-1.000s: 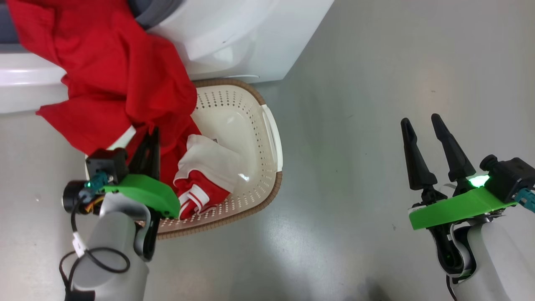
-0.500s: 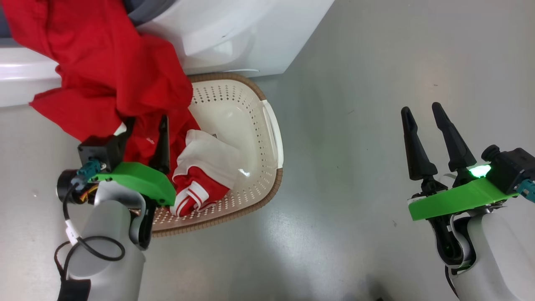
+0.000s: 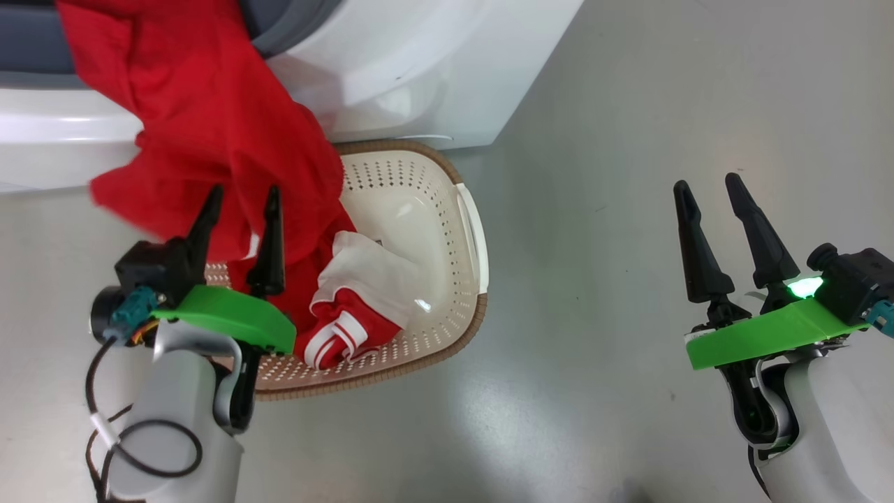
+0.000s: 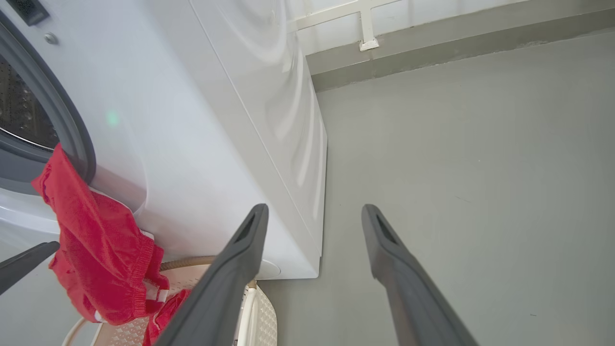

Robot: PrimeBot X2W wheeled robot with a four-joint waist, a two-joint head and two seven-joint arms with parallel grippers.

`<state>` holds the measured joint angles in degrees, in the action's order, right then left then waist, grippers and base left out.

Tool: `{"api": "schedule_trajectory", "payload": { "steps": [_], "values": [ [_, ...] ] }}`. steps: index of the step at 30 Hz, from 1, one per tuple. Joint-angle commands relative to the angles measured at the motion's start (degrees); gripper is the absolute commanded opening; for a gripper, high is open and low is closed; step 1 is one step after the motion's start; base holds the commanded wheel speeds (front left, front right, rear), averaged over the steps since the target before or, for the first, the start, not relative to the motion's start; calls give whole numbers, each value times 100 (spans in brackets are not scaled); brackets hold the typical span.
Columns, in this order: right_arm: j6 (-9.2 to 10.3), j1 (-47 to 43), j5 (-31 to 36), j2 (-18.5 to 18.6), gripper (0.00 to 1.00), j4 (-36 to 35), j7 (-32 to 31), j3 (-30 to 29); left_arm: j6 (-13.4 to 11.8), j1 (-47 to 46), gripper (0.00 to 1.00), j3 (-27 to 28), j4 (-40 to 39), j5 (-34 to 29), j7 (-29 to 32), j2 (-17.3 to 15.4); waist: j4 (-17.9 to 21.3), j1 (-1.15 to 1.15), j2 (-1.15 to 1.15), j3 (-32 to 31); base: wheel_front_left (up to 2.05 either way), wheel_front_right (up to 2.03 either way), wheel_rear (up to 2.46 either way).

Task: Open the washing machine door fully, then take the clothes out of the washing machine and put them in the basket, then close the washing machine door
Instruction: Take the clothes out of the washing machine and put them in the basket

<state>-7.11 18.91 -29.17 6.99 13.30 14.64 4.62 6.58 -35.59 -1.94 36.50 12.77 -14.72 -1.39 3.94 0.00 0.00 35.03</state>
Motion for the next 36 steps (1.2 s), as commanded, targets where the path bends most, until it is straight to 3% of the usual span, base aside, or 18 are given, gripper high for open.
{"api": "schedule_trajectory", "payload": {
  "steps": [1,20,36],
  "values": [
    [-37,-182,-17,50,100,-94,36,118,19,227,100,157,-214,65,-28,-149,-49,0,0,-56,0,0,0],
    [-37,-351,-32,179,100,-66,36,114,-166,1624,100,227,-2069,246,-28,-149,-211,0,0,-360,0,0,0],
    [-37,-389,-36,170,100,-76,36,147,-333,1689,100,13,-2341,253,-28,-149,-182,0,0,-387,0,0,0]
  ]
}}
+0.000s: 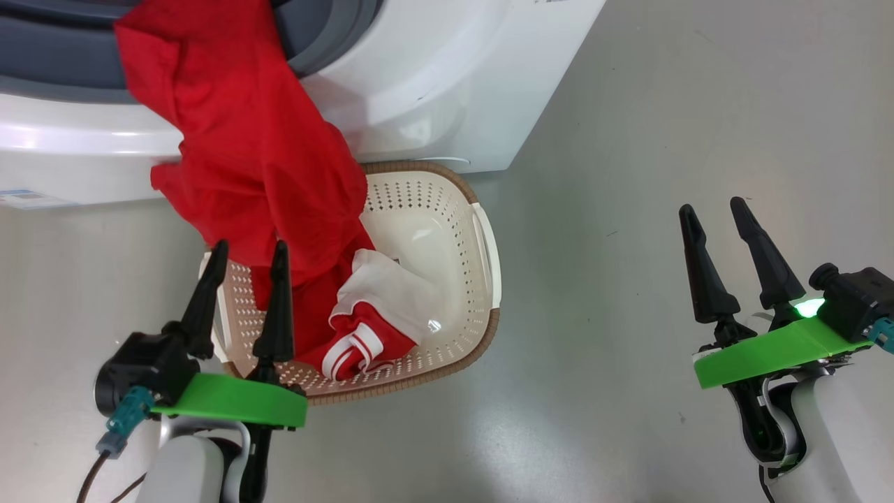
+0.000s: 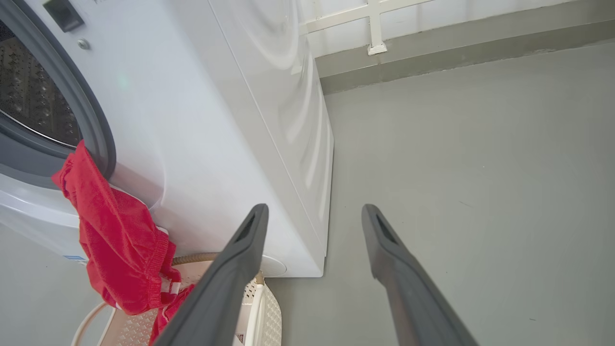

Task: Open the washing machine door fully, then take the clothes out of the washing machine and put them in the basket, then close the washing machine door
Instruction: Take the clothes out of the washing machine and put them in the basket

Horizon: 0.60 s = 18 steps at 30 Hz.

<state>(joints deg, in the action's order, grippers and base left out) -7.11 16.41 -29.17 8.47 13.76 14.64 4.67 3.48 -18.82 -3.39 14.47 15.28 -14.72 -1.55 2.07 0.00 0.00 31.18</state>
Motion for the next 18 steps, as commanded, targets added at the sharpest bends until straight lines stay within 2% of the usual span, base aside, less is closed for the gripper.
{"api": "schedule_trajectory", "payload": {
  "steps": [1,10,18],
  "values": [
    [-37,-142,-36,20,100,-122,36,143,-15,-17,100,159,-132,-5,-28,-132,8,0,0,-2,0,0,0],
    [-37,-131,-37,-2,100,-131,36,157,-6,-519,100,100,24,-14,-28,-132,28,0,0,52,0,0,0],
    [-37,-40,-38,-47,100,-143,36,210,33,-1402,100,-8,757,-32,-28,-132,92,0,0,207,0,0,0]
  ]
}}
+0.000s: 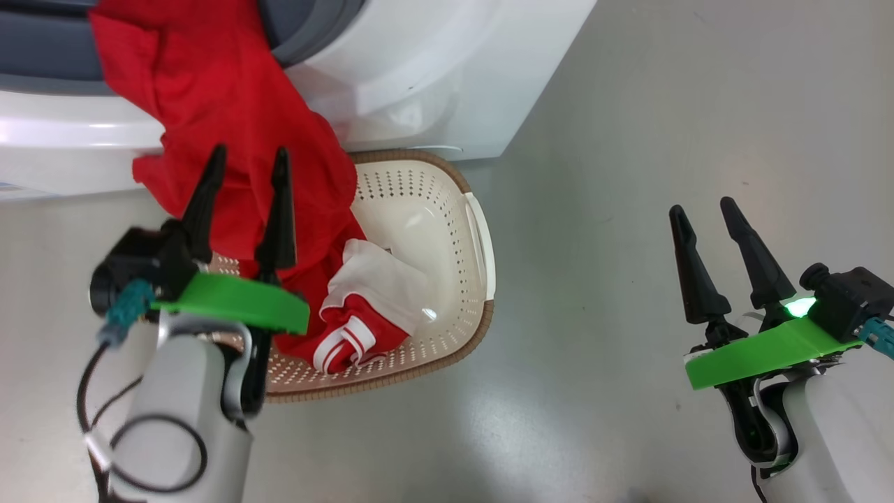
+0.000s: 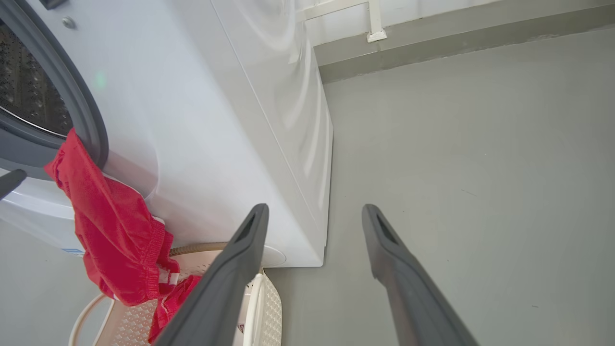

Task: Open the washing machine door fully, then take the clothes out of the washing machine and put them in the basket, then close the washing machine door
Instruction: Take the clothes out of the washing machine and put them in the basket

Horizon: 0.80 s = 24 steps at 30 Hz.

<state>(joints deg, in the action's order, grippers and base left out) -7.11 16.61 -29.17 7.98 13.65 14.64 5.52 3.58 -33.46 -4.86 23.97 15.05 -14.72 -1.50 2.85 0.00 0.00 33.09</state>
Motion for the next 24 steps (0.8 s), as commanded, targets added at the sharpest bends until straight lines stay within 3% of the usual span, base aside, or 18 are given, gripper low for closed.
{"api": "schedule_trajectory", "payload": {
  "steps": [1,16,17,19,20,24],
  "values": [
    [-37,-47,-39,-7,100,-138,36,130,26,-54,100,138,-46,-43,-28,-138,31,0,0,49,0,0,0],
    [-37,116,-44,-104,100,-167,36,90,53,-1370,97,443,1736,-337,-28,-138,199,0,0,336,0,0,0],
    [-37,122,-44,-104,100,-171,36,83,64,-1411,67,474,1779,-355,-28,-138,202,0,0,346,0,0,0],
    [-37,132,-44,-104,100,-176,36,69,84,-1479,15,528,1840,-391,-28,-138,205,0,0,363,0,0,0],
    [-37,137,-43,-104,100,-178,36,64,94,-1500,0,553,1859,-408,-28,-138,206,0,0,369,0,0,0],
    [-37,152,-31,-112,100,-185,36,39,152,-1502,0,622,1897,-461,-28,-138,198,0,0,383,0,0,0]
  ]
}}
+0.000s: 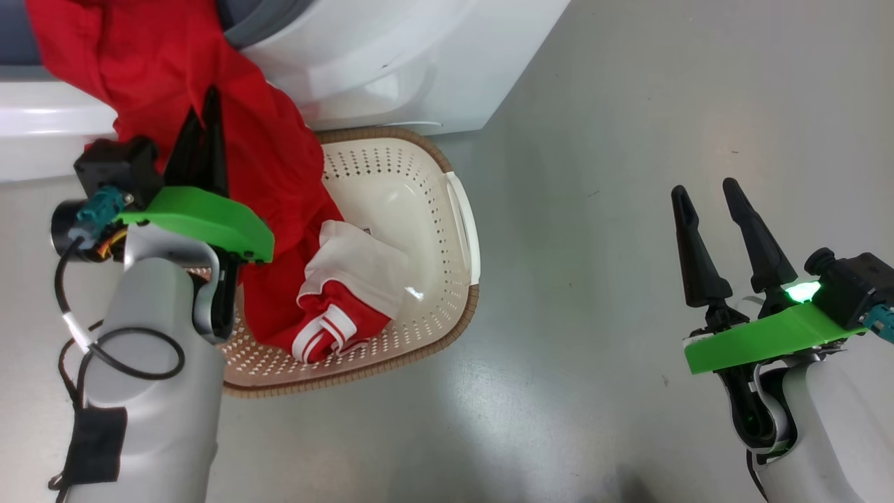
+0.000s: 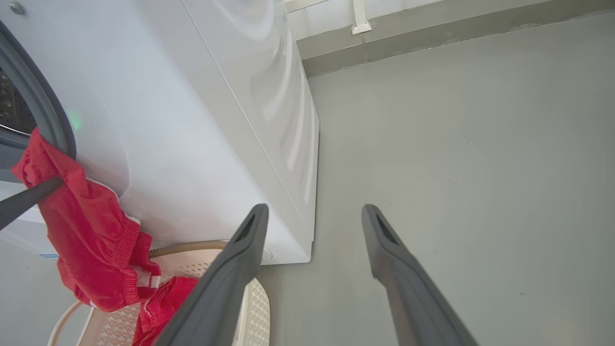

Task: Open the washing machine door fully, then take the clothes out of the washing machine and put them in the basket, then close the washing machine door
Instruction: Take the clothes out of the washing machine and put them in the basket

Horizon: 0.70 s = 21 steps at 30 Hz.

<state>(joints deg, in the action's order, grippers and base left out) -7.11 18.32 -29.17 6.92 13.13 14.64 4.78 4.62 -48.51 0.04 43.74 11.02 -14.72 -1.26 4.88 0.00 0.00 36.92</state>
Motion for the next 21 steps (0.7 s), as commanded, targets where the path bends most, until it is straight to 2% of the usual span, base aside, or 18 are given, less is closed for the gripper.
{"api": "schedule_trajectory", "payload": {
  "steps": [1,11,21],
  "values": [
    [-37,-16,-29,-9,100,-134,36,108,64,27,0,139,-68,-57,-28,-162,-11,0,0,-3,0,0,0],
    [-37,5,-28,-5,100,-122,36,115,125,439,0,-2,104,183,-28,-162,-61,0,0,-5,0,0,0],
    [-37,32,-34,14,100,-119,36,134,93,874,0,-574,660,676,-28,-162,-93,0,0,29,0,0,0]
  ]
}}
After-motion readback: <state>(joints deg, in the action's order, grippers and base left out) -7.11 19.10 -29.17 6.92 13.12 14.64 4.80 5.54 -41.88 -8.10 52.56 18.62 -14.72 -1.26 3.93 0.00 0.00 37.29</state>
